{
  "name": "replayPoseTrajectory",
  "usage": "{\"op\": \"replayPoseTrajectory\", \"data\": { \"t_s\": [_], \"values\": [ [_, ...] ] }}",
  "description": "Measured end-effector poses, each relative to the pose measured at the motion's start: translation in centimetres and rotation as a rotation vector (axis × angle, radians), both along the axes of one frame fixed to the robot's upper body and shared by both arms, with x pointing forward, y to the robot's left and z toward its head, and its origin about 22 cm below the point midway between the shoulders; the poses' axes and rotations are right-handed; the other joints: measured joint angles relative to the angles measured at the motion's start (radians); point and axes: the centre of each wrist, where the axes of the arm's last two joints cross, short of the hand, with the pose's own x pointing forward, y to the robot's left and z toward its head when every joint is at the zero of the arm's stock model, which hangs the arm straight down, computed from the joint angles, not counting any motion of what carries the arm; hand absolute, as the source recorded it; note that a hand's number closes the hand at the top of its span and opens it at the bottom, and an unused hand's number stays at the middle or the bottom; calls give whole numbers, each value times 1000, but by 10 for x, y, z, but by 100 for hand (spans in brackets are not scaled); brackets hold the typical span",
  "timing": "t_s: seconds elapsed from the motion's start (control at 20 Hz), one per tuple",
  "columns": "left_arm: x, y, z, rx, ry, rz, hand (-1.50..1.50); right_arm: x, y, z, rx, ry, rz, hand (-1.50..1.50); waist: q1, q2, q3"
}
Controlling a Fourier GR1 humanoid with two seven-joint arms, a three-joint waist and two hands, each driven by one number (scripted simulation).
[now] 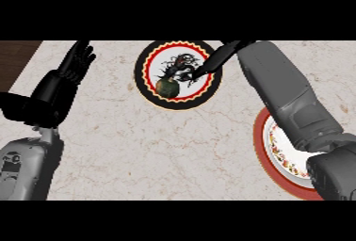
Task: Pick the squash from the plate and place it in the plate
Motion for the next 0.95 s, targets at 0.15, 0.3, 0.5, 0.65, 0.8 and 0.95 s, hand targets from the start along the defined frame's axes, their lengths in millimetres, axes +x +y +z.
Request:
{"op": "replayPoseTrajectory", "data": {
  "t_s": [0.15,0.3,0.5,0.65,0.8,0.95],
  "values": [
    [1,0,2,1,-11,-9,0,3,-27,5,21,-4,-9,-150,5,5,0],
    [1,-1,2,1,-18,-14,0,5,-53,12,23,-15,-18,-150,11,12,1],
    [1,-2,6,3,-25,-19,0,5,-83,17,1,-24,-54,-150,23,17,2],
    [1,-6,9,2,-28,-27,0,4,-103,20,-16,-33,-80,-150,26,19,3],
    [1,-8,9,-2,-25,-34,0,2,-118,24,-37,-38,-99,-150,33,23,4],
    [2,-11,8,-4,-27,-41,0,1,-129,31,-45,-61,-118,-150,37,27,5]
  ]
}}
